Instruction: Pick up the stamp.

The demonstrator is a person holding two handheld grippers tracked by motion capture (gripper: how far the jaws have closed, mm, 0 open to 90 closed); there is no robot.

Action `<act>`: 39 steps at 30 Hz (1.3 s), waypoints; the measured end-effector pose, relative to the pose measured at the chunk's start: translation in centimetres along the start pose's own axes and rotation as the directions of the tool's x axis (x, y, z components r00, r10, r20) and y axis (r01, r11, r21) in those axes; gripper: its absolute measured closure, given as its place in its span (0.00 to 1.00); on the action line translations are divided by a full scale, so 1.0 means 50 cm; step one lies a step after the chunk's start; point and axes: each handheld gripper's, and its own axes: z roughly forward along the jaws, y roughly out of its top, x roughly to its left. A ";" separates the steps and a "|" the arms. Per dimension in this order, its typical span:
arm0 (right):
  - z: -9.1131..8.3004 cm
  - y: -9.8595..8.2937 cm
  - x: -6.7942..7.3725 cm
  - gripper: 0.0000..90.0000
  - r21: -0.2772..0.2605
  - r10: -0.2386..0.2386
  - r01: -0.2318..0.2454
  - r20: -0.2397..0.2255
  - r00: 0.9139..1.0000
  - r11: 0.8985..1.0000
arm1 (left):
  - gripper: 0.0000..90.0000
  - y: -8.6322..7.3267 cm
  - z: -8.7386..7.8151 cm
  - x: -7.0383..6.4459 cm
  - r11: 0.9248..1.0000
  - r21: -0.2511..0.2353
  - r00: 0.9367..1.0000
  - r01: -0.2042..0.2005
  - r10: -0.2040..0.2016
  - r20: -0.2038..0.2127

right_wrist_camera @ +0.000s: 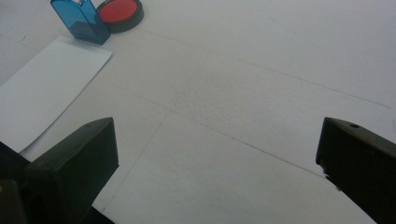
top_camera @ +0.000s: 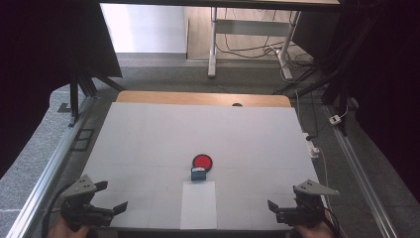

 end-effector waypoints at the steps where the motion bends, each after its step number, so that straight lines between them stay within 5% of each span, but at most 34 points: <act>1: 0.000 0.000 0.000 0.00 0.000 -0.001 0.001 -0.001 1.000 1.000 | 0.00 0.002 0.001 -0.002 1.000 -0.005 1.000 -0.007 0.007 0.001; 15: 0.002 0.000 0.000 0.00 0.002 -0.001 0.001 -0.006 1.000 1.000 | 0.00 0.034 0.039 -0.014 0.997 -0.039 0.996 -0.068 0.070 0.061; 39: 0.003 0.000 0.000 0.00 0.008 -0.002 0.002 -0.011 1.000 1.000 | 0.00 0.086 0.120 -0.023 0.992 0.030 0.988 -0.122 0.118 0.103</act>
